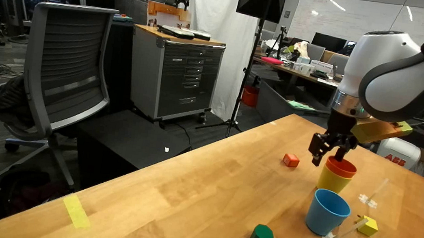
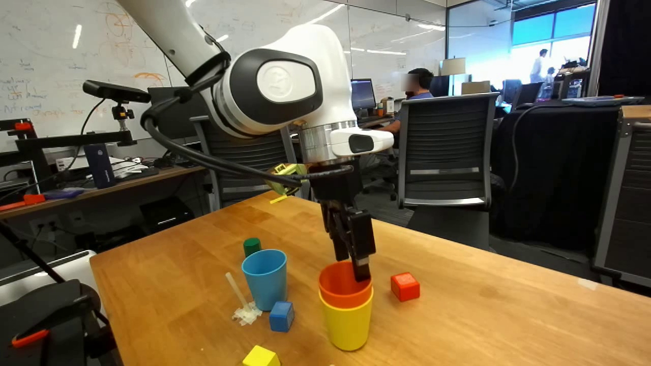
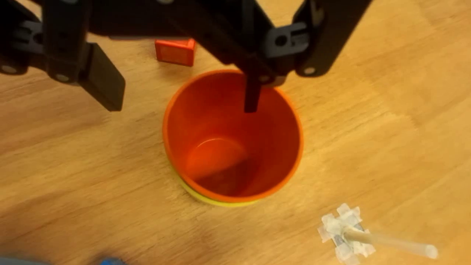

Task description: Put the orange cup in the the yellow cup and then put the two cups in the blue cup

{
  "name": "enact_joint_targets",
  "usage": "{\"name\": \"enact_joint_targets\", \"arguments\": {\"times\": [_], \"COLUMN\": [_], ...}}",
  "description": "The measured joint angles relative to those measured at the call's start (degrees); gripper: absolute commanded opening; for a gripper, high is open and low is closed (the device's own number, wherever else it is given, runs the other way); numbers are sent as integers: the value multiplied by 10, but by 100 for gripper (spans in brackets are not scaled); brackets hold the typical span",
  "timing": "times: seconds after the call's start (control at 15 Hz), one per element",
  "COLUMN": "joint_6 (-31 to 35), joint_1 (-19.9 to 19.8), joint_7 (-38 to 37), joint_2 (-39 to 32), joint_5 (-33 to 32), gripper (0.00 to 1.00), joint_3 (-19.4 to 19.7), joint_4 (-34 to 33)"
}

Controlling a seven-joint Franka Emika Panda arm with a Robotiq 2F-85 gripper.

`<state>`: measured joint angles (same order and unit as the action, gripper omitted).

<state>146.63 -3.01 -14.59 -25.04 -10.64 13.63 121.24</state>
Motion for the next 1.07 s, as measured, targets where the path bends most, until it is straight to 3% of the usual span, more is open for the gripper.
{"name": "enact_joint_targets", "arguments": {"times": [0.53,0.6,0.73,1.07], "joint_6": [13,14,15,18], "joint_1": [5,7,11,15], "joint_7": [4,4,4,4], "joint_2": [-9,-13,-21,-32], "joint_5": [0,0,0,0], "gripper": [100,75,69,29], "joint_3": [-2,-2,-2,-2], "joint_4": [15,17,19,19]}}
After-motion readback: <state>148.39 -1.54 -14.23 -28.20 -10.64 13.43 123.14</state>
